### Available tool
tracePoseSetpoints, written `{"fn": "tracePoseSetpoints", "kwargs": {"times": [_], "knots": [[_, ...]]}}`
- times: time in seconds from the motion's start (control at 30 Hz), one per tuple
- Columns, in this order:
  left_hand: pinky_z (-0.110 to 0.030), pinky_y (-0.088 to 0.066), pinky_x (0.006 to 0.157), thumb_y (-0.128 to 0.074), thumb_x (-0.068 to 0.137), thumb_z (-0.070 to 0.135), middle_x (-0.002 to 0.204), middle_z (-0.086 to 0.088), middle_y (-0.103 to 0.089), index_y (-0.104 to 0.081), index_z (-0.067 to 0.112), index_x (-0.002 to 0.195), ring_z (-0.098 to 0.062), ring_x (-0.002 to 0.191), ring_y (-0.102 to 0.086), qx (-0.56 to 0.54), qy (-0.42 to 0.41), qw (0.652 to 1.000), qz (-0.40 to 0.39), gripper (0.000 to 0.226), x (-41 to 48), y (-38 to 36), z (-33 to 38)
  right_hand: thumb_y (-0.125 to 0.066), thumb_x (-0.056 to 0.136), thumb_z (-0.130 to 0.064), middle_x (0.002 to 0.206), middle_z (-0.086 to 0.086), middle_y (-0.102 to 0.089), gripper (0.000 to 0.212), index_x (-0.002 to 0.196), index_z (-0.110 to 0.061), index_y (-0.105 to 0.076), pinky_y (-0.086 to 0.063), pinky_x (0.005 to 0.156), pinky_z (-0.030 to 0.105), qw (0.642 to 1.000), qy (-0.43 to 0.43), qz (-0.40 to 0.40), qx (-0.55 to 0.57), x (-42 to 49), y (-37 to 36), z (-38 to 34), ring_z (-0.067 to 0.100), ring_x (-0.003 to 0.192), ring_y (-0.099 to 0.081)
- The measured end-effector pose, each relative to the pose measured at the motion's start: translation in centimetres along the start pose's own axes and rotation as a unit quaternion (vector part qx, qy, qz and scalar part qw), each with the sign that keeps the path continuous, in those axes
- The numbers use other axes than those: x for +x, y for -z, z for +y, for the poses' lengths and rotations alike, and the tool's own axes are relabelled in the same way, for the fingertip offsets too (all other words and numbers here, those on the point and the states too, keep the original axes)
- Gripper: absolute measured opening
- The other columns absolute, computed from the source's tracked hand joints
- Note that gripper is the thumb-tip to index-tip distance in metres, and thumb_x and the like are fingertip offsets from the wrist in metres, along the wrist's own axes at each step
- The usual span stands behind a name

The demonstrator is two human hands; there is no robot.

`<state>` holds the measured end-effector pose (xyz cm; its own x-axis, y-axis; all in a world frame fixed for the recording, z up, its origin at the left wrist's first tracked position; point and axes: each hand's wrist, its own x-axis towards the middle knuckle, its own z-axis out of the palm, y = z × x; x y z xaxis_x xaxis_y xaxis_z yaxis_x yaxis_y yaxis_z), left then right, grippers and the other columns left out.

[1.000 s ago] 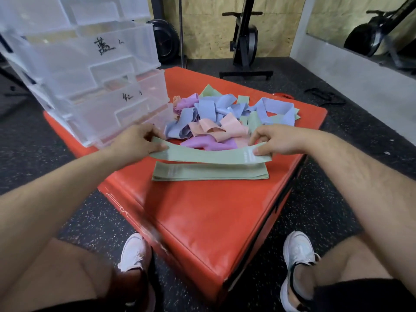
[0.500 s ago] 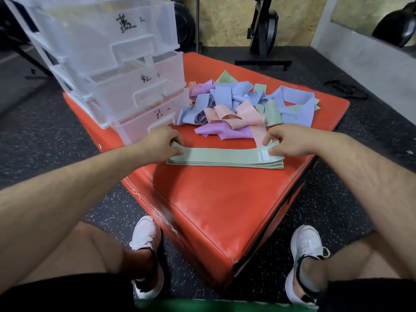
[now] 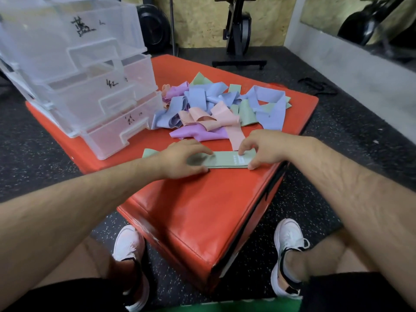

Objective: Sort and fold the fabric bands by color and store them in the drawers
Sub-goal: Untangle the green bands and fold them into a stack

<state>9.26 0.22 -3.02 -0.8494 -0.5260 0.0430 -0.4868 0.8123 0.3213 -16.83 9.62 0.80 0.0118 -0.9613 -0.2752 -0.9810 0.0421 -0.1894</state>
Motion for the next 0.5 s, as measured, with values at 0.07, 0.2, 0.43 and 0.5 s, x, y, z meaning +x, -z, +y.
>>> {"fn": "tracePoseSetpoints", "kwargs": {"times": [0.07,0.2,0.43,0.5], "knots": [[-0.029,-0.039,0.094,-0.070,0.084,0.049,0.123,0.013,-0.061,-0.058,0.037,0.129,-0.012,0.114,-0.052,0.000,-0.001,1.000,0.003,0.048,0.8,-0.7,0.3,-0.085,0.073,-0.035,0.093,-0.019,-0.045,0.047,0.116,-0.038,-0.066,-0.039,0.080,0.028,1.000,0.005,0.006,-0.009,-0.2,-0.1,-0.1,0.012,0.096,-0.051],[-0.043,-0.040,0.099,-0.063,0.082,0.057,0.120,0.014,-0.059,-0.059,0.044,0.124,-0.013,0.117,-0.048,0.008,0.016,1.000,-0.005,0.045,1.6,-1.2,0.5,-0.084,0.075,-0.033,0.108,-0.010,-0.053,0.046,0.116,-0.036,-0.065,-0.046,0.088,0.032,1.000,0.000,0.013,0.003,-0.6,-0.4,-0.2,0.015,0.101,-0.055],[-0.045,-0.041,0.098,-0.048,0.069,0.076,0.107,0.015,-0.048,-0.058,0.043,0.115,-0.012,0.112,-0.047,0.020,0.012,1.000,0.001,0.058,2.6,-0.9,1.3,-0.076,0.077,-0.052,0.111,-0.009,-0.050,0.051,0.123,-0.034,-0.061,-0.045,0.090,0.032,1.000,0.003,0.004,-0.004,-0.4,0.5,-0.3,0.016,0.105,-0.054],[-0.045,-0.042,0.098,-0.048,0.073,0.075,0.106,0.017,-0.048,-0.060,0.041,0.112,-0.010,0.109,-0.048,-0.002,-0.002,1.000,0.027,0.053,3.7,-1.0,1.7,-0.068,0.085,-0.053,0.117,-0.006,-0.056,0.047,0.127,-0.034,-0.059,-0.046,0.095,0.033,0.999,-0.004,0.028,0.022,0.0,1.5,0.1,0.017,0.107,-0.057]]}}
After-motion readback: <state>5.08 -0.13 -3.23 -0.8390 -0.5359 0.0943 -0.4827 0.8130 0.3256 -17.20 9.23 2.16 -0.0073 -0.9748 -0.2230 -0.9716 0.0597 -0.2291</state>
